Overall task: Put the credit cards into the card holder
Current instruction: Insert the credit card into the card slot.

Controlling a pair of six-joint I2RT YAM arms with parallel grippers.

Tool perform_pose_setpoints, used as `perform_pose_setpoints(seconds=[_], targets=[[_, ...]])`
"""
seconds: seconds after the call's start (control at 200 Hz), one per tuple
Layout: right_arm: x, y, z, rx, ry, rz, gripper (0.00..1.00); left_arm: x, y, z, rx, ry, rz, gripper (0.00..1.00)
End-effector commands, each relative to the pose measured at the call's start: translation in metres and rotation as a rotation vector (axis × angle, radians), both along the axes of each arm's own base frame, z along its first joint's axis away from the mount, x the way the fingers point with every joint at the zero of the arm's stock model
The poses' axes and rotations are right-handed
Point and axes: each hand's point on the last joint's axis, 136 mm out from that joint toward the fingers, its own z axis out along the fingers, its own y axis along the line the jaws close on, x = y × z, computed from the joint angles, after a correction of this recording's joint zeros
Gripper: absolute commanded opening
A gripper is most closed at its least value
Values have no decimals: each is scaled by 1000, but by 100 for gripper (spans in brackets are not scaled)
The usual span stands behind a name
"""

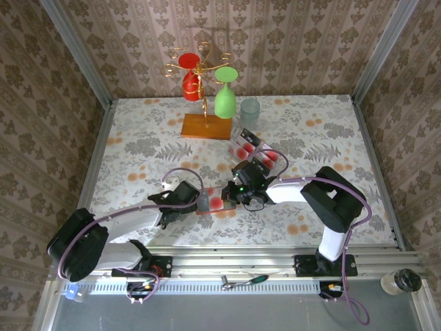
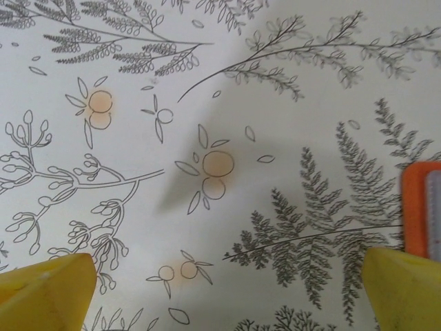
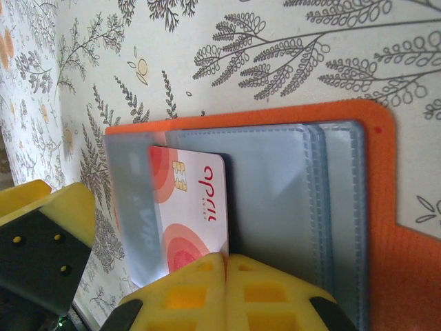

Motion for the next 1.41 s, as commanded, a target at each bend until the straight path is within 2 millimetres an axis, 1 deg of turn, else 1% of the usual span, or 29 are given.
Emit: perform_pose_setpoints(seconds=[0.0,0.075,0.18,0.31,0.46,0.57,0.605,0.62,0.69,0.725,0.77,0.84,0.925,0.97,1.12,1.245,1.315,1.4], targets=[[-11,-8,-19,-67,58,20,0,-6,8,-12,33,52,15,100],[-12,-8,-20,-70,60,21,0,-5,5,-18,40,75,6,100],[-11,-8,-20,-70,60,20,0,-1,-6,-25,34,94,-27,100],[-11,-4,-18,-69,57,25,0,5,-18,-27,29,98,-64,100],[-13,2,-19,-73,62,44,0,8,-24,-30,25,103,-78,100],[-13,4,-19,-73,63,54,0,7,-24,-32,22,104,-77,100],[-14,4,-18,-75,64,63,3,6,-24,-34,22,106,-76,100],[-14,4,-18,-75,63,66,6,6,-24,-34,21,108,-75,100],[-15,3,-13,-79,52,86,25,5,-23,-35,21,108,-75,100],[-16,1,-10,-87,43,96,31,4,-23,-35,20,108,-75,100],[-15,-3,-5,-97,27,103,36,3,-23,-35,20,108,-75,100],[-13,-11,6,-121,-10,117,38,2,-21,-34,20,108,-75,100],[-9,-18,17,-168,-61,143,38,0,-20,-32,12,104,-72,100],[-8,-19,22,-184,-84,164,37,-1,-20,-30,5,98,-71,100],[-5,-12,31,-193,-117,234,31,-6,-15,-27,-19,81,-52,100],[-5,-2,27,-184,-103,276,27,-9,-13,-28,-25,84,-46,100],[-6,3,21,-189,-90,295,24,-9,-15,-30,-27,87,-48,100],[-9,6,10,-207,-65,308,20,-9,-17,-30,-31,87,-52,100]])
